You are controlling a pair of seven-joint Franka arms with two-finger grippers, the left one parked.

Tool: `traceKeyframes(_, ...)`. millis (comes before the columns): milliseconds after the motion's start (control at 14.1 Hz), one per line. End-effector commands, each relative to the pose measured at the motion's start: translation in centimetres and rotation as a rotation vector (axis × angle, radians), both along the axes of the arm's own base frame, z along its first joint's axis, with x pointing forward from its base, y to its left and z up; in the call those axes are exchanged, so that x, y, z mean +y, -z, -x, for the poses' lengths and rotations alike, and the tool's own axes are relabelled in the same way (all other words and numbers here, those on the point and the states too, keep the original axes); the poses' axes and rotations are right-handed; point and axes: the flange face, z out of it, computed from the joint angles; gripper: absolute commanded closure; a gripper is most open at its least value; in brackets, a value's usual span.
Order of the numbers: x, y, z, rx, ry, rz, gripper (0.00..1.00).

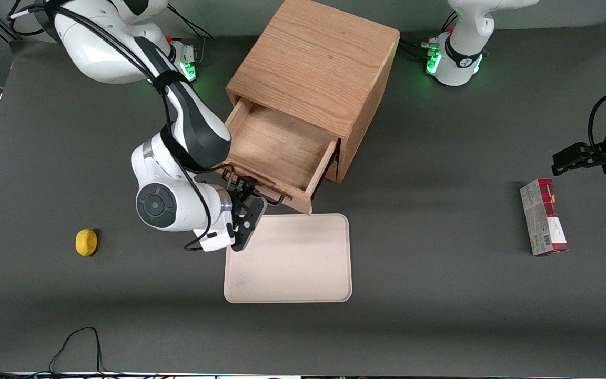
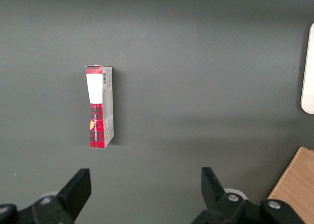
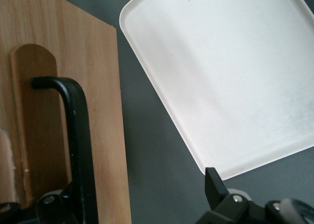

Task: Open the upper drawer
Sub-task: 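Pull the handle outward with the right gripper, sliding the drawer open, then keep pulling the drawer further out with the right gripper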

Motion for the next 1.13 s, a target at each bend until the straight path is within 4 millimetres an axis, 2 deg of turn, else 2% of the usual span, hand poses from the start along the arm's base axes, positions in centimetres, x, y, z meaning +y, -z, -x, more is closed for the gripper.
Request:
traceKeyframes(0,-0.9,-0.4,-1.3,-0.022,0.0,-0.01,0.0)
traceKeyframes(496,-2.8,-1.2,-2.6,-0.043,0.028,-0.025,0.0)
traceKeyframes(921,-3.9,-1.2,-3.5,-0.065,0.046,-0.036,0.0)
traceKeyframes(1062,-4.8,-1.2,-4.0,-0.074,0.064,-0.04,0.0)
